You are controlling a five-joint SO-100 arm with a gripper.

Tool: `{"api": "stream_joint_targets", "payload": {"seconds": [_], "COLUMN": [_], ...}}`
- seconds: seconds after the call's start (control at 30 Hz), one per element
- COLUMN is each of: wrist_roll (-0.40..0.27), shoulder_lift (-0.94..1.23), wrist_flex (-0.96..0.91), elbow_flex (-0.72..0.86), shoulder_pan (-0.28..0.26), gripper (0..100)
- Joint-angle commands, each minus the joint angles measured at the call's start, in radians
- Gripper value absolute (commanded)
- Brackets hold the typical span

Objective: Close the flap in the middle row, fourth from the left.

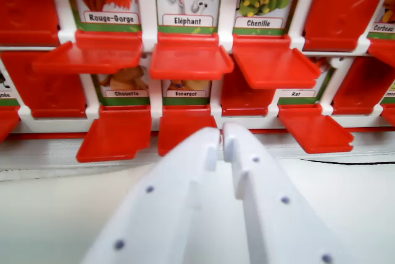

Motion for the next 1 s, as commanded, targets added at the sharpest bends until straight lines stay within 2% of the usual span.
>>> {"api": "stream_joint_targets", "payload": {"seconds": [0.0, 0.5, 0.97], "wrist_roll": [0.012, 0.025, 0.037], "shoulder_lift": [-0.014, -0.201, -0.285], "wrist_flex": [-0.023, -0.044, -0.051], "elbow_flex": [-0.135, -0.308, -0.476], "shoulder_pan": [-0.011, -0.025, -0.037], "gripper": [0, 0, 0]}}
